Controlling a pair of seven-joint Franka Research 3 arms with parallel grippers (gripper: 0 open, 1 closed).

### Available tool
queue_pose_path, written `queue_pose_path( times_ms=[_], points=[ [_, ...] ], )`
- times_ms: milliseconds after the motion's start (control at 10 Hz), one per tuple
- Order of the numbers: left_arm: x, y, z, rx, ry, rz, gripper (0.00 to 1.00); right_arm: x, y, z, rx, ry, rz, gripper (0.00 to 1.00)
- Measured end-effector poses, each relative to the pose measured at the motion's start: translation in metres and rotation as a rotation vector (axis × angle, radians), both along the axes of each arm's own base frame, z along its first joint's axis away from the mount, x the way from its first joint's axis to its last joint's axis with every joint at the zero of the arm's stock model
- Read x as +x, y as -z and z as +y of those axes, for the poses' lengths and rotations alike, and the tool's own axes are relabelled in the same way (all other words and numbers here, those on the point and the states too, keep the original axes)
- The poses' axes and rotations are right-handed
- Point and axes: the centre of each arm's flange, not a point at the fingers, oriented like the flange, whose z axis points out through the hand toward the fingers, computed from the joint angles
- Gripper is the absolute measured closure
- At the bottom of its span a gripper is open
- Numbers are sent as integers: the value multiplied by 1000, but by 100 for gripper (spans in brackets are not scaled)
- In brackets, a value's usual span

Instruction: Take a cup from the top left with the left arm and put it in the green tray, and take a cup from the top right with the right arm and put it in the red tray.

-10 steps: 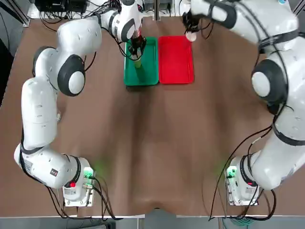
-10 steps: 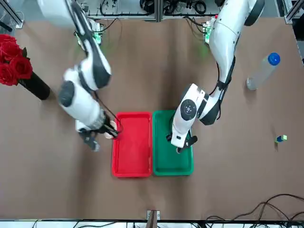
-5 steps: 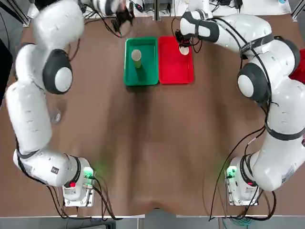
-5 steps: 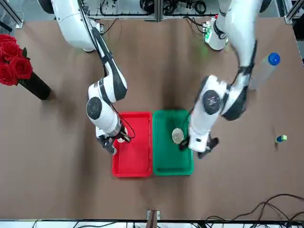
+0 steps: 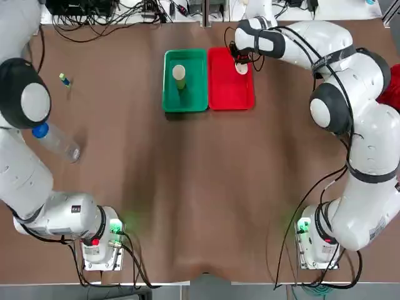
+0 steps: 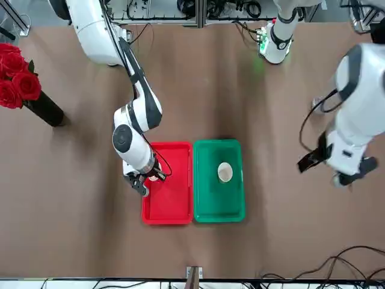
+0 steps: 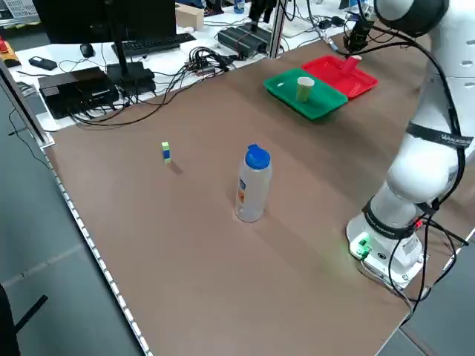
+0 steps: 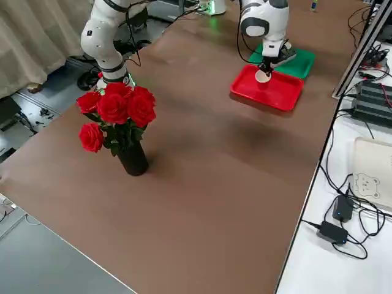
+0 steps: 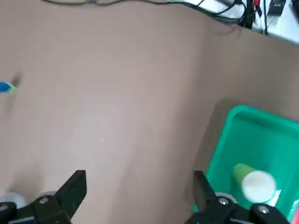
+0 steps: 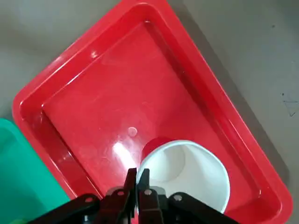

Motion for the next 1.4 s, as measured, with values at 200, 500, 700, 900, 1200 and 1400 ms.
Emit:
queue_pose_path(
  times_ms=[200,500,700,900,1200,1400],
  points=[
    [-17,-17,25,31,126,26,0,0,4,0,-3,-1,3,95],
    [-34,-24,54,11,192,48,0,-1,14,0,-19,-9,4,95],
    [-36,-17,55,-6,202,68,0,-1,15,0,-20,-10,3,92],
    [-42,-18,54,-33,211,105,0,-1,15,1,-20,-10,2,71],
    [-53,-44,61,-25,240,68,0,1,11,2,-16,-11,-6,27],
    [-60,-58,58,-20,249,49,0,4,2,5,-10,-11,-15,23]
  ],
)
